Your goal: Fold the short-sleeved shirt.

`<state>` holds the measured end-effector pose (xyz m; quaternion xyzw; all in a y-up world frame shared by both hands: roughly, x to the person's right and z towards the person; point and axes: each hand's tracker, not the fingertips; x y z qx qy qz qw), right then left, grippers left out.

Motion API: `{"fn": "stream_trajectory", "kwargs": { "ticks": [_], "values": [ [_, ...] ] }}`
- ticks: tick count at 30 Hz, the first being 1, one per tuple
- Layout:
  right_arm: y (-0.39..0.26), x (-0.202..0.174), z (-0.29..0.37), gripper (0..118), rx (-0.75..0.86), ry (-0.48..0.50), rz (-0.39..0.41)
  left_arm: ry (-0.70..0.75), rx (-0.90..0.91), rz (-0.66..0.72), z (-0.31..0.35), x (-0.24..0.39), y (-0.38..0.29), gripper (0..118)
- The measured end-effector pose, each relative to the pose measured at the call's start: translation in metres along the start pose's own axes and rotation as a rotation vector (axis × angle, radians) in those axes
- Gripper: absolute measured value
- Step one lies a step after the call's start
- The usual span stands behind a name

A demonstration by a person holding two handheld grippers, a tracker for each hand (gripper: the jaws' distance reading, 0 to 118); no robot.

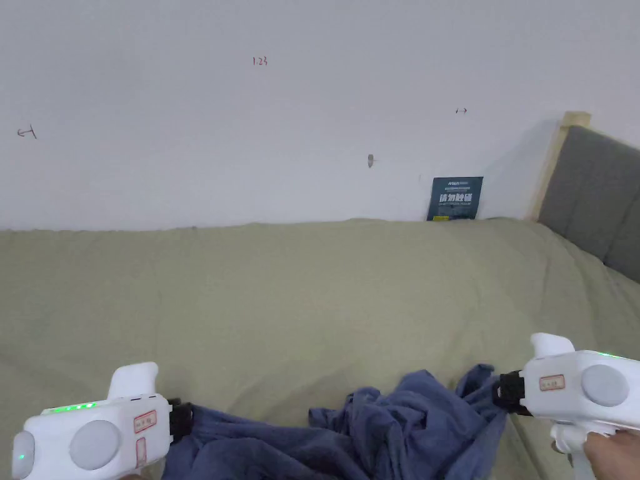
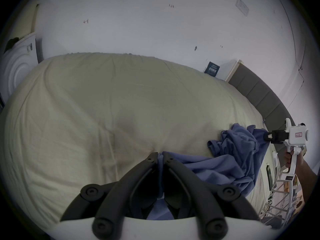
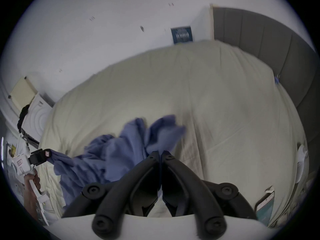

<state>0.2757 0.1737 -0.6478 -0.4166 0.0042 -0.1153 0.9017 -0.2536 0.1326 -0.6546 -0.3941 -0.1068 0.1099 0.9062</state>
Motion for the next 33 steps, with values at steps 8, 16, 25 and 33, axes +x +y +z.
{"fn": "stream_trajectory", "kwargs": {
  "ticks": [8, 16, 25, 33],
  "values": [
    [0.034, -0.012, 0.105, 3, 0.204, 0.052, 0.058, 0.048, 0.193, 0.008, 0.114, -0.005, 0.042, 1],
    [0.069, -0.024, 0.210, 3, 0.389, 0.051, 0.082, 0.083, 0.406, 0.001, 0.241, -0.015, 0.090, 1],
    [0.110, -0.043, 0.318, 3, 0.605, 0.020, 0.098, 0.130, 0.591, 0.024, 0.348, -0.022, 0.150, 1],
    [0.145, -0.062, 0.339, 3, 0.646, 0.044, 0.118, 0.164, 0.639, 0.035, 0.374, -0.015, 0.175, 1]
  ]
}}
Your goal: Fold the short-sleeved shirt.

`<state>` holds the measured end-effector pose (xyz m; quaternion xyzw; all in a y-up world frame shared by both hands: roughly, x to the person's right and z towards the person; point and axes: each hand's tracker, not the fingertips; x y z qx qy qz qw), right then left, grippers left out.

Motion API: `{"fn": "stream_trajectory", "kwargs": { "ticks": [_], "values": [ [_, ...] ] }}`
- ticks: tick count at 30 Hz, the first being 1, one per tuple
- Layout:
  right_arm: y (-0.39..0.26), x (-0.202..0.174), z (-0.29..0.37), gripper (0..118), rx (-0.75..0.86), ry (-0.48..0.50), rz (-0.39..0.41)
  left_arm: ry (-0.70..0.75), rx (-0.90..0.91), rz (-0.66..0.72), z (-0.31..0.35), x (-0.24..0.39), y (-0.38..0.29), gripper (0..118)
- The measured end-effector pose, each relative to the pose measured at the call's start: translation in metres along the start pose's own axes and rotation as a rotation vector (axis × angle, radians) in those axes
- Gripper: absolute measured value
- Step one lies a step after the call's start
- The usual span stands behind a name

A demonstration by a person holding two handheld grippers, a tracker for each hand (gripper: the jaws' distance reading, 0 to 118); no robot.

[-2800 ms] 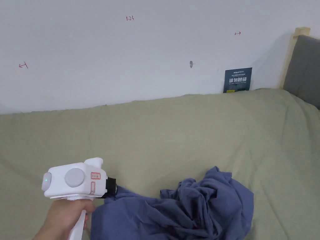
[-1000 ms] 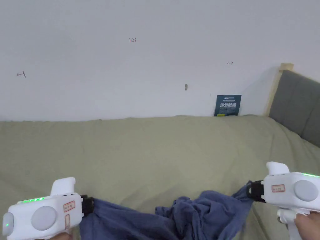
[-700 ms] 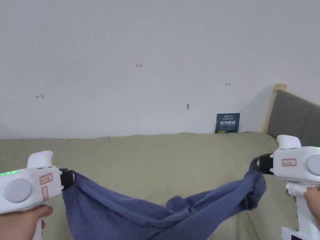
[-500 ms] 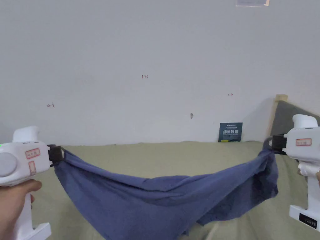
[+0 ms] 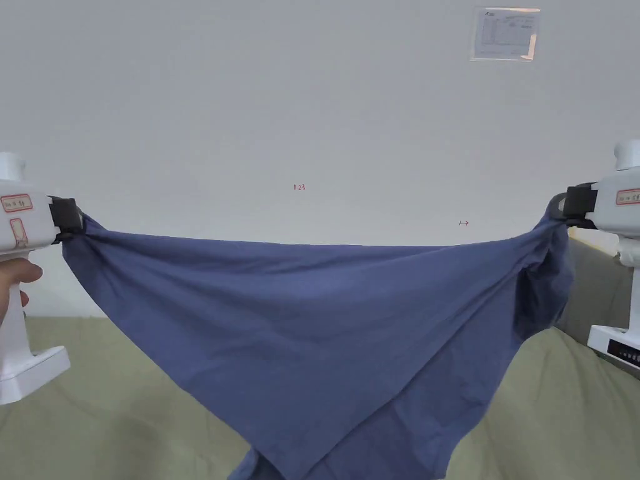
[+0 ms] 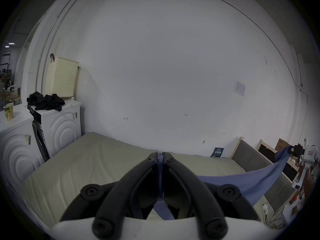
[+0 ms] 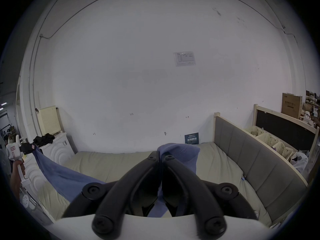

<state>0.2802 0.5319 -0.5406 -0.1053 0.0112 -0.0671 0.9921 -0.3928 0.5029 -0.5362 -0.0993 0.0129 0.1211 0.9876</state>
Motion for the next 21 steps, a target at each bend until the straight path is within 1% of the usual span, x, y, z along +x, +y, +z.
{"fn": "stream_trajectory", "kwargs": {
  "ticks": [4, 11, 16, 21],
  "values": [
    [0.002, -0.010, -0.013, 3, 0.007, 0.013, -0.008, -0.004, 0.000, 0.034, -0.024, -0.007, 0.001, 1],
    [0.004, -0.020, -0.045, 3, 0.018, 0.016, -0.003, 0.004, 0.003, 0.029, -0.044, -0.008, 0.004, 1],
    [0.010, -0.022, -0.067, 3, 0.030, 0.015, -0.039, -0.004, -0.011, 0.040, -0.069, -0.006, 0.008, 1],
    [0.009, -0.027, -0.099, 3, 0.009, 0.003, -0.002, 0.004, -0.023, 0.037, -0.107, -0.014, 0.004, 1]
  ]
}}
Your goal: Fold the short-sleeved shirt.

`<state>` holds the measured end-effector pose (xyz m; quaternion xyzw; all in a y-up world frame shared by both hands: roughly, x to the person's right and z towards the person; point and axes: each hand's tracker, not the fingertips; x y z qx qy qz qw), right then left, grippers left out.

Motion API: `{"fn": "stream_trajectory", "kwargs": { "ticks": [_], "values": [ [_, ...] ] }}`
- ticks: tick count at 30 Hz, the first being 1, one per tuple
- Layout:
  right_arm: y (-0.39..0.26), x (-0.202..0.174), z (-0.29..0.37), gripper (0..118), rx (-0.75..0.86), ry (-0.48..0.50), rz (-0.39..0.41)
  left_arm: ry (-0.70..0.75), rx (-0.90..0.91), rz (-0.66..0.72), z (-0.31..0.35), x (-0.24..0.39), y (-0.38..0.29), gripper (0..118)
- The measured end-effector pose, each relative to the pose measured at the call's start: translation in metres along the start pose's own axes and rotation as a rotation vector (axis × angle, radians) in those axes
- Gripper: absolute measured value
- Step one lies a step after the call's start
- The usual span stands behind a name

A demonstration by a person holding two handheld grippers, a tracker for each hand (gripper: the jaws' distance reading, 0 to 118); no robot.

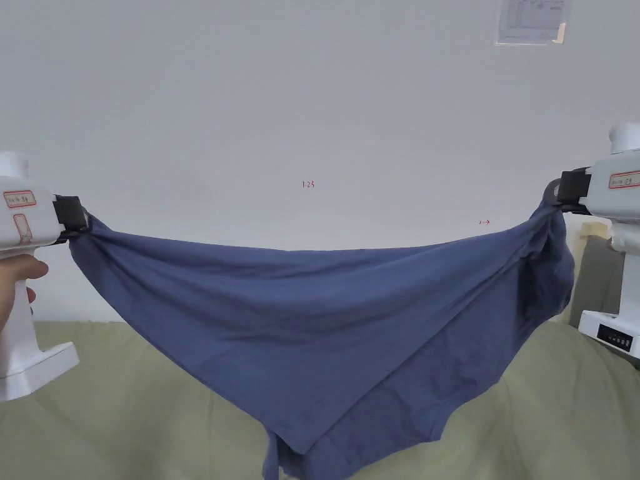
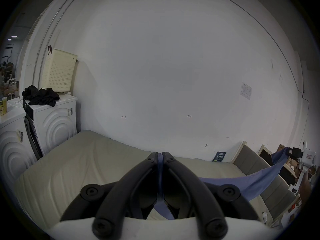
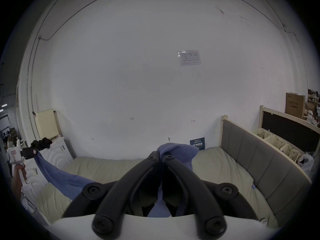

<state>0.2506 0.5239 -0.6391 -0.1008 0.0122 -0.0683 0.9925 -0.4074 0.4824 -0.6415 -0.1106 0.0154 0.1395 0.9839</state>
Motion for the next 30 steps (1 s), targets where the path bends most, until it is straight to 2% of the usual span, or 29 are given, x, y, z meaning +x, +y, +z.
{"fn": "stream_trajectory", "kwargs": {
  "ticks": [6, 8, 12, 16, 21, 26, 30],
  "values": [
    [-0.029, 0.011, -0.055, 3, -0.048, -0.006, 0.005, 0.017, -0.058, 0.024, -0.049, -0.011, -0.034, 1],
    [-0.037, 0.011, -0.062, 3, -0.060, 0.002, 0.025, -0.003, -0.044, 0.048, -0.041, -0.003, -0.049, 1],
    [-0.044, 0.008, -0.054, 3, -0.072, 0.013, 0.040, 0.010, -0.080, 0.023, -0.044, -0.006, -0.060, 1],
    [-0.054, 0.017, -0.040, 3, -0.075, 0.026, 0.019, -0.010, -0.094, 0.062, -0.035, -0.019, -0.073, 1],
    [-0.086, 0.023, 0.013, 3, -0.109, 0.025, -0.013, -0.021, -0.116, 0.079, 0.019, -0.020, -0.097, 1],
    [-0.152, 0.034, 0.085, 3, -0.174, 0.008, -0.078, -0.040, -0.159, 0.081, 0.085, -0.036, -0.149, 1],
    [-0.233, 0.064, 0.127, 3, -0.250, 0.007, -0.180, -0.046, -0.223, 0.087, 0.142, -0.055, -0.214, 1]
  ]
}}
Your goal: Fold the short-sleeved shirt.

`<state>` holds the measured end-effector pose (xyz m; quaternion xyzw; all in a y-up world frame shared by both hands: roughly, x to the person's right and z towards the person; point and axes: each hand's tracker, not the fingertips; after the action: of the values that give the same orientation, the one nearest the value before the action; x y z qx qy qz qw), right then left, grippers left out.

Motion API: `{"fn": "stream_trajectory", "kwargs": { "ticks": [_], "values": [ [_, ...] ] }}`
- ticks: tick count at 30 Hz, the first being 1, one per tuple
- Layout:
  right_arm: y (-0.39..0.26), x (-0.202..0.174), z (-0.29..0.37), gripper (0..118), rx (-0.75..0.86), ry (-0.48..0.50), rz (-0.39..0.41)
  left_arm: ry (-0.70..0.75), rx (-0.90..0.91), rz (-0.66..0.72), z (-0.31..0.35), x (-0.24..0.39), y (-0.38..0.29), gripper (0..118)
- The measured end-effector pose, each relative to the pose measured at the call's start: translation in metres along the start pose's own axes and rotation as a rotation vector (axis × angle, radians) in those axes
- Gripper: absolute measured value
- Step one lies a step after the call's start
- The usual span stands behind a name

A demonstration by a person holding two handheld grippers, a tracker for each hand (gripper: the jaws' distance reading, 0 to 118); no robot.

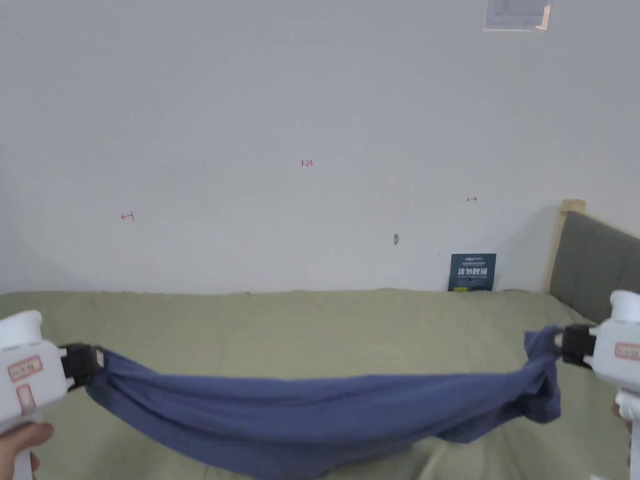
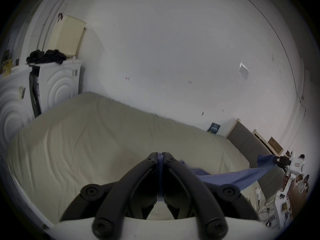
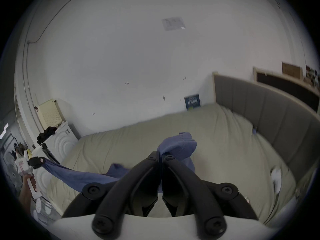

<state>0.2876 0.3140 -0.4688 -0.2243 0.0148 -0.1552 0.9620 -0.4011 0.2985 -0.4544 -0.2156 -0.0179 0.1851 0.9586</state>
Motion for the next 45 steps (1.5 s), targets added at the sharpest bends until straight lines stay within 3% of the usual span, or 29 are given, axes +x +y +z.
{"fn": "stream_trajectory", "kwargs": {
  "ticks": [3, 6, 8, 14, 15, 16, 17, 18, 19, 20, 21, 24, 26, 28, 29, 30, 31, 32, 33, 34, 37, 40, 45],
  "values": [
    [-0.079, 0.027, 0.012, 3, -0.090, -0.008, -0.029, 0.038, -0.081, -0.021, 0.025, -0.015, -0.067, 1],
    [-0.156, 0.045, 0.021, 3, -0.197, -0.054, 0.013, 0.093, -0.196, -0.047, 0.034, -0.036, -0.130, 1],
    [-0.201, 0.045, 0.041, 3, -0.252, -0.099, -0.023, 0.152, -0.274, -0.037, 0.033, -0.052, -0.168, 1],
    [-0.250, 0.072, 0.033, 6, -0.273, -0.168, -0.073, 0.243, -0.350, 0.123, 0.021, -0.091, -0.220, 1],
    [-0.248, 0.073, 0.034, 13, -0.263, -0.170, -0.062, 0.238, -0.345, 0.122, 0.020, -0.091, -0.221, 1],
    [-0.246, 0.073, 0.034, 37, -0.259, -0.170, -0.037, 0.228, -0.341, 0.118, 0.020, -0.090, -0.219, 3],
    [-0.244, 0.073, 0.034, 70, -0.259, -0.175, 0.002, 0.225, -0.326, 0.101, 0.022, -0.086, -0.217, 12],
    [-0.241, 0.071, 0.036, 101, -0.261, -0.173, 0.041, 0.238, -0.288, 0.054, 0.029, -0.079, -0.210, 35],
    [-0.237, 0.066, 0.042, 117, -0.236, -0.168, 0.080, 0.248, -0.259, 0.014, 0.036, -0.075, -0.206, 86],
    [-0.233, 0.060, 0.052, 117, -0.178, -0.164, 0.113, 0.265, -0.244, -0.031, 0.045, -0.068, -0.203, 114],
    [-0.229, 0.055, 0.060, 117, -0.155, -0.145, 0.124, 0.260, -0.193, -0.076, 0.058, -0.059, -0.199, 118],
    [-0.222, 0.032, 0.085, 117, -0.108, -0.091, 0.153, 0.202, -0.052, -0.213, 0.102, -0.029, -0.193, 117],
    [-0.220, 0.008, 0.104, 116, -0.079, -0.082, 0.229, 0.180, 0.025, -0.241, 0.132, -0.005, -0.197, 117],
    [-0.220, -0.019, 0.128, 112, -0.057, -0.045, 0.254, 0.179, 0.051, -0.226, 0.152, 0.008, -0.204, 117],
    [-0.222, -0.027, 0.137, 101, -0.035, -0.016, 0.256, 0.181, 0.036, -0.218, 0.159, 0.013, -0.208, 115],
    [-0.226, -0.036, 0.145, 78, 0.007, -0.019, 0.266, 0.177, 0.033, -0.216, 0.161, 0.009, -0.213, 109],
    [-0.228, -0.049, 0.155, 38, 0.046, -0.026, 0.297, 0.172, 0.037, -0.219, 0.166, 0.012, -0.216, 85],
    [-0.232, -0.058, 0.161, 15, 0.079, -0.042, 0.338, 0.177, 0.062, -0.249, 0.171, 0.017, -0.217, 50],
    [-0.235, -0.065, 0.162, 10, 0.096, -0.057, 0.369, 0.210, 0.072, -0.288, 0.173, 0.022, -0.217, 10],
    [-0.236, -0.071, 0.164, 9, 0.112, -0.057, 0.381, 0.237, 0.070, -0.322, 0.170, 0.022, -0.218, 0],
    [-0.233, -0.078, 0.161, 8, 0.071, 0.007, 0.333, 0.187, 0.009, -0.329, 0.162, 0.020, -0.216, 0],
    [-0.233, -0.087, 0.149, 8, 0.052, -0.002, 0.410, 0.207, -0.018, -0.313, 0.147, 0.017, -0.216, 0],
    [-0.228, -0.106, 0.109, 8, -0.042, 0.004, 0.416, 0.221, -0.220, -0.184, 0.106, -0.014, -0.217, 0]
  ]
}}
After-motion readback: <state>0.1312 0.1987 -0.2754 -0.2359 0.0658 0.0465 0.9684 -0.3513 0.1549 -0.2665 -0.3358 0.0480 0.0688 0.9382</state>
